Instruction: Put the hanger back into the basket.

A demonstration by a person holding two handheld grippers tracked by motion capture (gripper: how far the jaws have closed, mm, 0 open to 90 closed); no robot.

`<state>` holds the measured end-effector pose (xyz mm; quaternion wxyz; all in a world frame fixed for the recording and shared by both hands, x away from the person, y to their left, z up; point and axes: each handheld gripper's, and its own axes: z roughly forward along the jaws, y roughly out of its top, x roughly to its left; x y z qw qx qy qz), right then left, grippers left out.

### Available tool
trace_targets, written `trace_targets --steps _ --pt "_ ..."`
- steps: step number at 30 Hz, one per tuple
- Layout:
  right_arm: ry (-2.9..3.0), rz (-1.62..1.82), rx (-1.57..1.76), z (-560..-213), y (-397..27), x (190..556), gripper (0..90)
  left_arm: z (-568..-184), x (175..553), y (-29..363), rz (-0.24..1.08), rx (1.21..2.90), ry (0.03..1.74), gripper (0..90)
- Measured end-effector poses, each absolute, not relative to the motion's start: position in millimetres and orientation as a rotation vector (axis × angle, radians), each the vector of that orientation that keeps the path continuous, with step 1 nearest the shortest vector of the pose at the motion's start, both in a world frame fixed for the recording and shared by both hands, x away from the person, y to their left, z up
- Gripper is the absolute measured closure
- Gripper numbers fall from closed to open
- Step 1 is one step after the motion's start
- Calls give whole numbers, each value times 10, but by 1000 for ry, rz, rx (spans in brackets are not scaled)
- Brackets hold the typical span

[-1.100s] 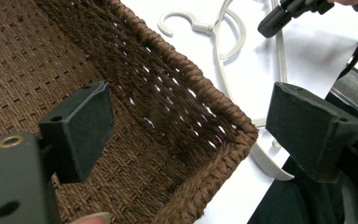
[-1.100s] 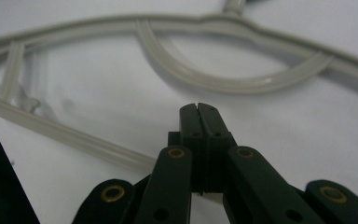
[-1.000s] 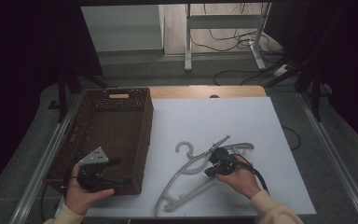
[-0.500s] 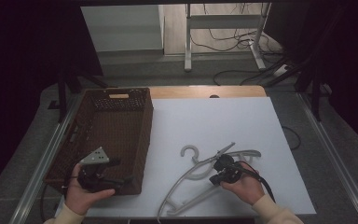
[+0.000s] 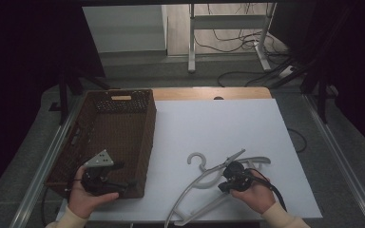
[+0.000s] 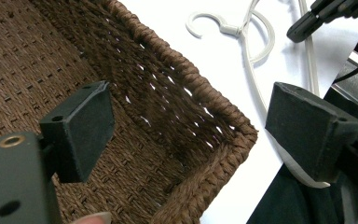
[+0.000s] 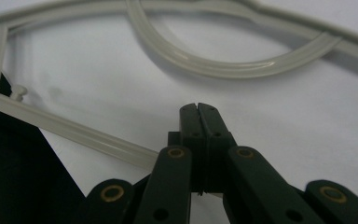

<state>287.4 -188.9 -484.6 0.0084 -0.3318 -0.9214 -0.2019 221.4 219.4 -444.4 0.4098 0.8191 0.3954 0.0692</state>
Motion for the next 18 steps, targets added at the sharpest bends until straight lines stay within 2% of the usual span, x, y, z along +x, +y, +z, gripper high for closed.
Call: trace_targets --steps 12,18 --pt "-2835 -839 -1172 -4582 -2242 2821 896 -4385 2199 2112 166 2061 966 172" --pt "-2785 -982 -1284 -4536 -2642 2713 894 -4349 2205 2021 166 2077 947 179"
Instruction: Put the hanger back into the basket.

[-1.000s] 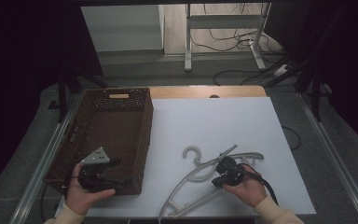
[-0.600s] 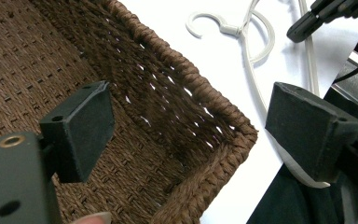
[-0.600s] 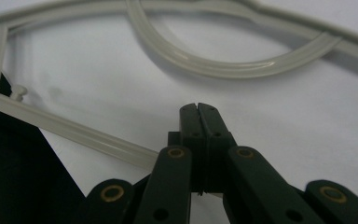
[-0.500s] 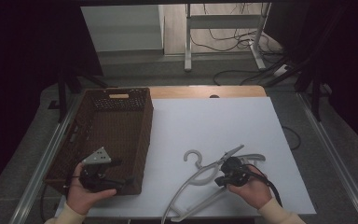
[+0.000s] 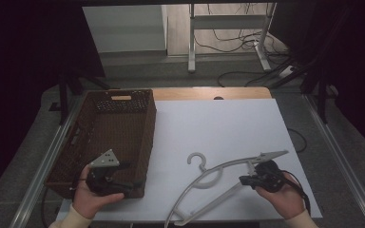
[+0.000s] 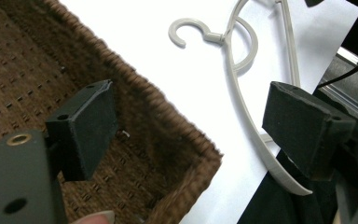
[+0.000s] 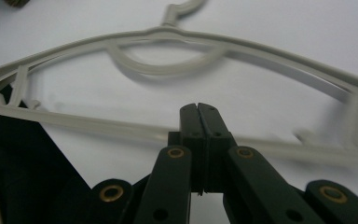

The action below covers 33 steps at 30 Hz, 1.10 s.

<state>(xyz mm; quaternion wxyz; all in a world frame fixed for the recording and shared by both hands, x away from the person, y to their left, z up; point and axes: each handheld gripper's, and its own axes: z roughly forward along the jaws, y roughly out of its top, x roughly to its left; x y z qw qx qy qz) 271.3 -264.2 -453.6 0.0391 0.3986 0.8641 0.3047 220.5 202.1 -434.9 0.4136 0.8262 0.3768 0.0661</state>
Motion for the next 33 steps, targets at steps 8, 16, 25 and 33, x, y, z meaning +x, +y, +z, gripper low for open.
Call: trace_targets --steps 8,16,25,33 --pt "2545 977 1348 -4589 -2964 2753 883 -4261 2268 1731 162 2124 909 190" --pt "2554 1076 1253 -4581 -2997 2737 665 -4207 2313 1376 138 2185 839 193" --pt "2520 1109 1216 -4642 -2920 2708 255 -4282 2475 1059 95 2237 848 194" --pt "2492 1140 1202 -4615 -2941 2693 240 -4366 2568 865 49 2259 852 194"
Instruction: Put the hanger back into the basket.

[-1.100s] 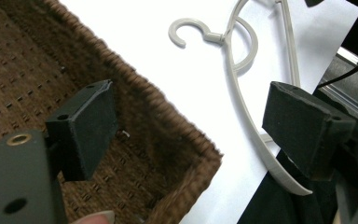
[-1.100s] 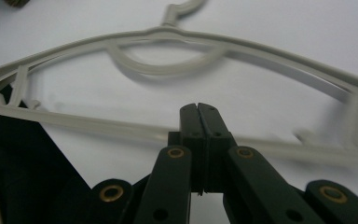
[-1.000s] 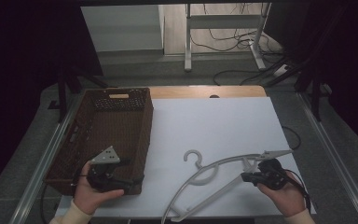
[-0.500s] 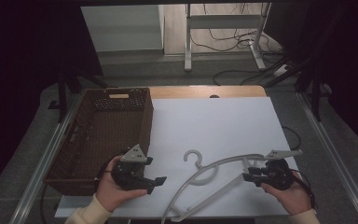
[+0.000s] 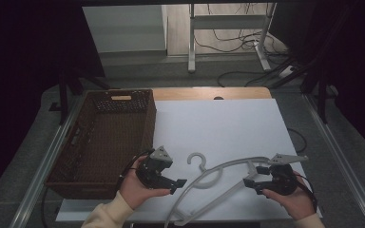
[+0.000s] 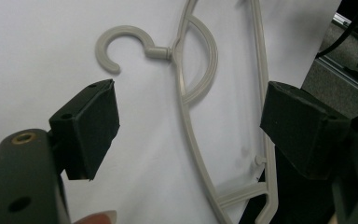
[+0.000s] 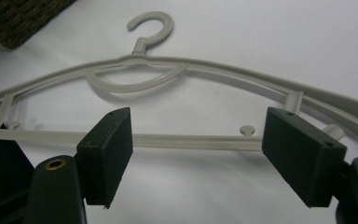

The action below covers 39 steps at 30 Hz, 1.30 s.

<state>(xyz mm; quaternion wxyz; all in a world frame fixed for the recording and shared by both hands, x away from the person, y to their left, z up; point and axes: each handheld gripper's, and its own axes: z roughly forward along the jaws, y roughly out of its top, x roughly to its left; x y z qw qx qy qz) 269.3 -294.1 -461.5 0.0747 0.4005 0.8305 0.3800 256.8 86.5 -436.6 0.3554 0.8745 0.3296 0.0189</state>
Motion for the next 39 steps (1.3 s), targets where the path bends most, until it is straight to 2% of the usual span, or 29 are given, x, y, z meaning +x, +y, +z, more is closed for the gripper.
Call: trace_targets --steps 15,26,39 --pt "2458 1151 1214 -4592 -2978 2703 240 -4579 2655 696 14 2312 880 214" --pt "2455 1143 1220 -4599 -2975 2706 240 -4732 2680 600 -61 2332 855 249" --pt "2450 1142 1224 -4602 -2982 2712 240 -4845 2765 490 -63 2354 857 326"
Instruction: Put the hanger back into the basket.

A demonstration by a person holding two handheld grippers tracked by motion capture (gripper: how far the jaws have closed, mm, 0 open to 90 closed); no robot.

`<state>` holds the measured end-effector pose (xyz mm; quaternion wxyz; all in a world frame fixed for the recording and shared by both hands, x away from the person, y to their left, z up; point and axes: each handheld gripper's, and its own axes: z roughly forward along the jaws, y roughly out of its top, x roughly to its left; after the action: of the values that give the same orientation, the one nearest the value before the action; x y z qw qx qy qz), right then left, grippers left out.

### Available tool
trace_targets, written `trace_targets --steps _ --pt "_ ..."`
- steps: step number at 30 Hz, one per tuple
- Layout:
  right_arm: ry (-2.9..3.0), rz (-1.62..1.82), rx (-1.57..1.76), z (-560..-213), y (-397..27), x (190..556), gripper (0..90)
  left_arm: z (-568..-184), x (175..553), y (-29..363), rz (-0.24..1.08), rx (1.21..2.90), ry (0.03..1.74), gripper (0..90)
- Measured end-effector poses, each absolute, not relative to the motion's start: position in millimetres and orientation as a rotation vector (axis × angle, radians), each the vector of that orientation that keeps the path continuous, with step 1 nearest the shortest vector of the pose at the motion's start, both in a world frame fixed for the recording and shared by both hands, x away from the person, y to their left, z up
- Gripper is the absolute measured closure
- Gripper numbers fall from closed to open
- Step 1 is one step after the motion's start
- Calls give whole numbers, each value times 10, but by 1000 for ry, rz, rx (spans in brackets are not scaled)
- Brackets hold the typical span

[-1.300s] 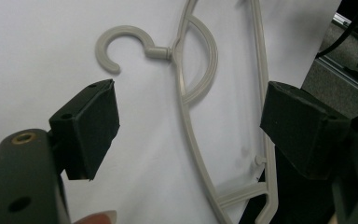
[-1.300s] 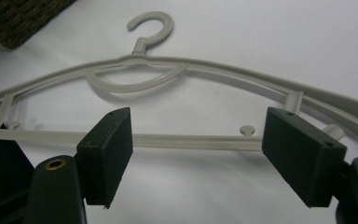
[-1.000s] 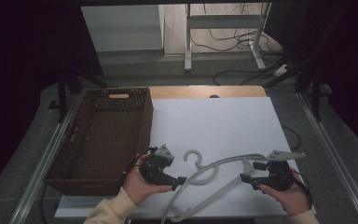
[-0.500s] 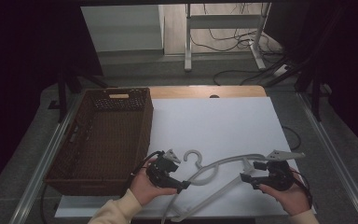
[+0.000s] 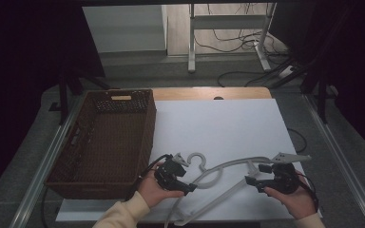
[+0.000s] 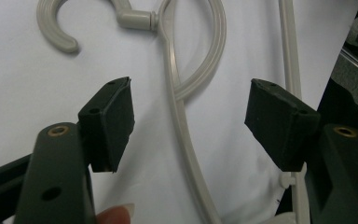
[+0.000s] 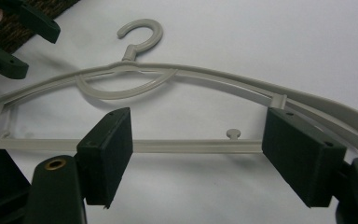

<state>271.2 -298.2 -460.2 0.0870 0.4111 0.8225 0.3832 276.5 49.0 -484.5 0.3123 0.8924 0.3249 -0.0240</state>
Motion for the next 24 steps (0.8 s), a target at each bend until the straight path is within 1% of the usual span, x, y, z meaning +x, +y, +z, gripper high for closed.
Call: trace_targets --steps 9,17,18,24 --pt "2449 1142 1227 -4603 -2985 2715 240 -4935 2947 327 -48 2366 888 366" --pt "2447 1138 1229 -4602 -3003 2719 240 -4993 3056 263 -78 2357 887 415" --pt "2447 1137 1228 -4602 -3004 2720 240 -5000 3083 251 -100 2347 885 424" --pt "2443 1135 1229 -4602 -3001 2719 240 -5032 3136 184 -120 2357 888 481"
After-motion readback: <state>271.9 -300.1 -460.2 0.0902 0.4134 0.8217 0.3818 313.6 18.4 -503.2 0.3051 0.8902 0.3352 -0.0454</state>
